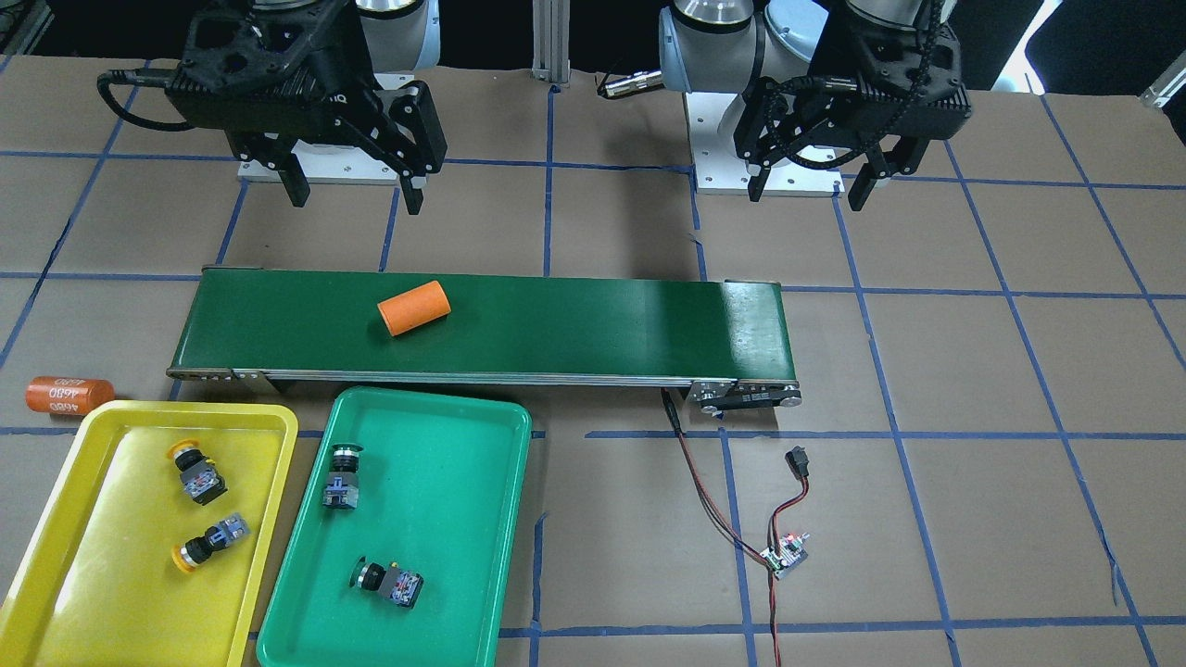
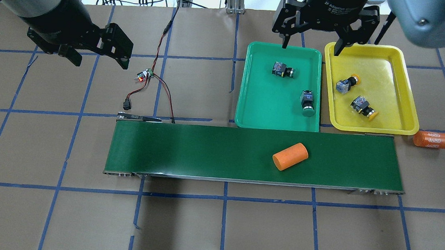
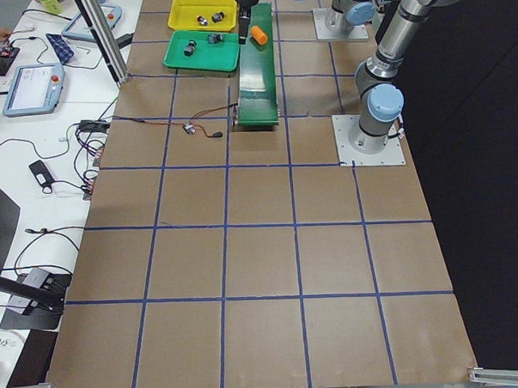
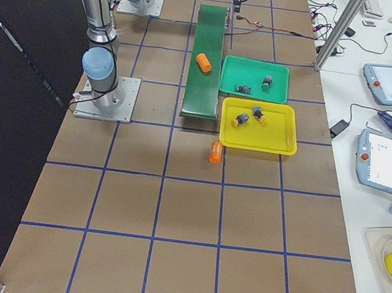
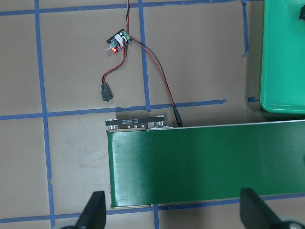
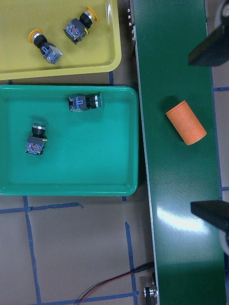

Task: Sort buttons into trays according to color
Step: 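Raise the right gripper and move it above the yellow tray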

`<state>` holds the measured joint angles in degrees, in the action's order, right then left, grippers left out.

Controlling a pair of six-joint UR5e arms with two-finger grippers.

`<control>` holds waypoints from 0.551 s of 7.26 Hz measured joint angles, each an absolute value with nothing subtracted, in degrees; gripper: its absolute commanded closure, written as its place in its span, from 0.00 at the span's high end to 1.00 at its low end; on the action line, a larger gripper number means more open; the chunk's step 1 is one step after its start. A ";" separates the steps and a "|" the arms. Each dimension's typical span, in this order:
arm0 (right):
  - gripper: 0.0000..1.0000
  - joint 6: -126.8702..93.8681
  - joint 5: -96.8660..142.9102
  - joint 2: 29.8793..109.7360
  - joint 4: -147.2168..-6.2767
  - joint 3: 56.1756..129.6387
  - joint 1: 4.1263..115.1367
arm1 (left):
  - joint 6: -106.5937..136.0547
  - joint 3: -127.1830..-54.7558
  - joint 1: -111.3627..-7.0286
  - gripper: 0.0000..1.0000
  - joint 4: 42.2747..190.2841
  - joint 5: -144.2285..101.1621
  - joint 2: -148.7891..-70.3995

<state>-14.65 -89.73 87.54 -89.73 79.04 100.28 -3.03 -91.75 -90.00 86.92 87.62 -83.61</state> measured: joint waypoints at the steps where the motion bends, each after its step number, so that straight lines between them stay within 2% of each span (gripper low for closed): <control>1: 1.00 -10.09 -89.81 87.99 -89.69 79.57 100.06 | -3.03 -91.76 -90.00 1.00 86.92 87.63 -83.62; 4: 1.00 0.05 -89.96 89.03 -89.57 80.48 98.27 | -3.07 -91.79 -90.00 1.00 86.96 87.70 -83.59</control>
